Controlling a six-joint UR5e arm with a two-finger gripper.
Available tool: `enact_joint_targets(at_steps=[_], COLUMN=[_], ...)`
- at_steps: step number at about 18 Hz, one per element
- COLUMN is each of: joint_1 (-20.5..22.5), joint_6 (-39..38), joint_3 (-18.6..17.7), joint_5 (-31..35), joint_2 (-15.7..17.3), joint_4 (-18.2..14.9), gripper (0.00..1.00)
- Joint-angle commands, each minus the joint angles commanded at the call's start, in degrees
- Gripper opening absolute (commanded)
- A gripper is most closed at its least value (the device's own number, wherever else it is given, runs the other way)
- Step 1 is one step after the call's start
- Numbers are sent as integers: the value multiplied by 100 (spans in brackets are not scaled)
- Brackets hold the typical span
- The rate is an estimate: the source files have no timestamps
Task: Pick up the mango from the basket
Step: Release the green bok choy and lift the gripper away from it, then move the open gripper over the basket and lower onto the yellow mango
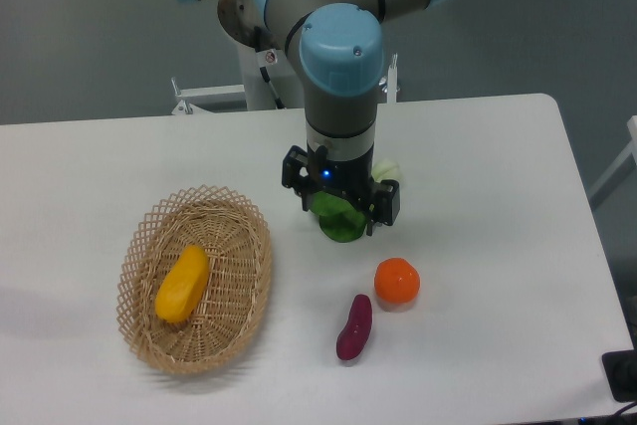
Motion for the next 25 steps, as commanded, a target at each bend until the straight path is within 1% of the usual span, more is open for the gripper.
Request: enact_joint_targets(at_steps=[4,8,9,11,13,18,20,22,25], joint_1=[0,0,-9,-35,-79,-474,-658,-816,-1142], joint_6=[0,-18,-18,-87,-507,-1545,-1914,-2074,-2249], joint_3=[-105,-158,-184,-272,-421,-694,-817,-992,-1099], joint_5=[-9,-544,-571,-580,-659,-747,-738,-730,-703], joint_2=[70,114,149,176,246,237,176,97,-104], joint_4=[88,97,114,263,482,1203,1502,1774,2003], gripper=[100,100,100,100,100,100,100,100,100])
